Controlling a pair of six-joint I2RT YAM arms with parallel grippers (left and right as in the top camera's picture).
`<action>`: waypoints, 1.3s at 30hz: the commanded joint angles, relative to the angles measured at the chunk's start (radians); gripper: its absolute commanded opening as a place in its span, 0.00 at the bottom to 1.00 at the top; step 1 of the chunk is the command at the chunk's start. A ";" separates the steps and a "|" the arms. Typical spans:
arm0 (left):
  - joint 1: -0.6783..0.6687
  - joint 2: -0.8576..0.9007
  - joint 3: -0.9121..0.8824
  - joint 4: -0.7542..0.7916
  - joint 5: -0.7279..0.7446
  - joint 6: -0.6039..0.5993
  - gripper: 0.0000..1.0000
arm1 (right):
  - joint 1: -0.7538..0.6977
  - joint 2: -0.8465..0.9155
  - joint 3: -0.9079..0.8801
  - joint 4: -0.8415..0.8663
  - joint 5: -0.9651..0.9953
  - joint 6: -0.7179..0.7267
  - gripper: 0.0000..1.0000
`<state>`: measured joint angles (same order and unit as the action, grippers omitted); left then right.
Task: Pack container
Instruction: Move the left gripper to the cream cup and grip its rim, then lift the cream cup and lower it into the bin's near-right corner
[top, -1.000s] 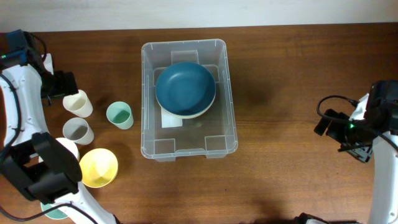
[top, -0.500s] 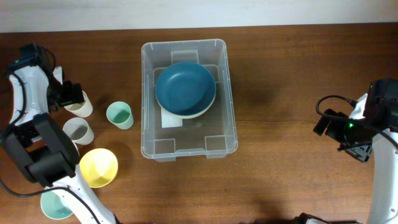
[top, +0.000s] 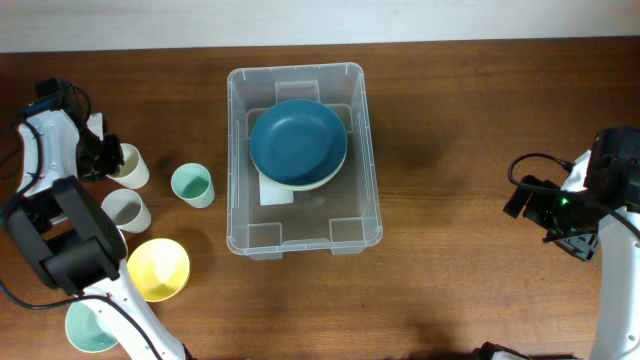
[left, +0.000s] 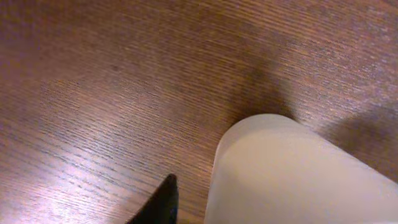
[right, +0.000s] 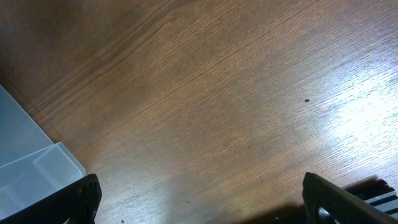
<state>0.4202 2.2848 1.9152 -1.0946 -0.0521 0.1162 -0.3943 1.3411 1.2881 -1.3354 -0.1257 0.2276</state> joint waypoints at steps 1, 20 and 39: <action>-0.001 0.002 0.013 0.002 0.033 0.009 0.14 | -0.005 -0.001 -0.002 -0.004 0.002 -0.011 0.99; -0.079 -0.348 0.231 -0.208 0.252 -0.013 0.01 | -0.005 -0.001 -0.002 -0.010 0.007 -0.014 0.99; -0.809 -0.442 0.224 -0.377 0.130 -0.219 0.01 | -0.005 -0.001 -0.002 -0.014 0.005 -0.014 0.99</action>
<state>-0.3214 1.8263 2.1429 -1.4647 0.1421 -0.0208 -0.3943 1.3411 1.2881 -1.3460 -0.1249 0.2241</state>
